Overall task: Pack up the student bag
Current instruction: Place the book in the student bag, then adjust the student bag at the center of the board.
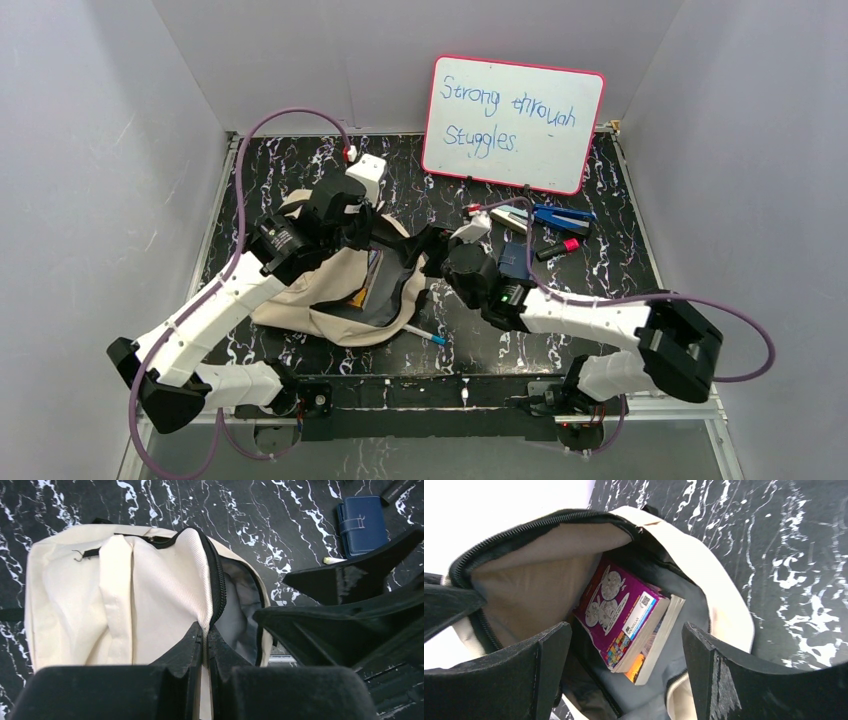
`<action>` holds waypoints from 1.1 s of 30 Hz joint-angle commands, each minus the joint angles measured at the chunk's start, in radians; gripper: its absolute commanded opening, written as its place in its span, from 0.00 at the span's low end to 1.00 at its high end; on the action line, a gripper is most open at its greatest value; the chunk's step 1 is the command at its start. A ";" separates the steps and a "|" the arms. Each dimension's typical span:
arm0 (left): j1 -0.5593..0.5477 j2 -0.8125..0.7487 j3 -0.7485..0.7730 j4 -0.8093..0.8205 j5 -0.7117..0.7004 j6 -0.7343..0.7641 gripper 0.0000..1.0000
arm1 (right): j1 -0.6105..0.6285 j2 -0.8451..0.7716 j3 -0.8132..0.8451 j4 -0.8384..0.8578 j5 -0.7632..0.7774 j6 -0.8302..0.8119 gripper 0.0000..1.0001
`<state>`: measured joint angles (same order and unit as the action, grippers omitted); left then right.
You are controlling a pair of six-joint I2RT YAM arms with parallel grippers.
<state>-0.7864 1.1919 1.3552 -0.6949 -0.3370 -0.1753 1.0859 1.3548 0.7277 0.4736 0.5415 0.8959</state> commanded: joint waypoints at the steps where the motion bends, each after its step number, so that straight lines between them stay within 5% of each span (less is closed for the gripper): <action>1: 0.000 -0.018 -0.014 0.083 0.091 -0.033 0.00 | -0.004 -0.112 0.012 -0.207 0.109 -0.058 0.90; 11: 0.000 -0.004 -0.099 0.122 0.219 -0.078 0.00 | -0.004 -0.329 -0.084 -0.472 0.167 0.008 0.94; 15: 0.000 0.001 -0.129 0.135 0.227 -0.099 0.32 | -0.005 -0.373 -0.098 -0.501 0.139 0.007 0.95; 19: 0.001 -0.021 -0.154 0.145 0.186 -0.118 0.52 | -0.005 -0.358 -0.093 -0.469 0.080 0.008 0.95; 24: 0.029 -0.079 -0.195 0.133 0.013 -0.185 0.64 | -0.005 -0.271 -0.061 -0.403 0.007 -0.006 0.95; 33: 0.235 -0.179 -0.322 0.003 -0.123 -0.374 0.66 | -0.028 -0.045 0.027 -0.313 -0.141 0.038 0.99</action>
<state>-0.6037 1.0847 1.0885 -0.6102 -0.3504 -0.4278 1.0790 1.2423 0.6857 0.0528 0.4858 0.8951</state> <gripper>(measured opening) 0.658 0.984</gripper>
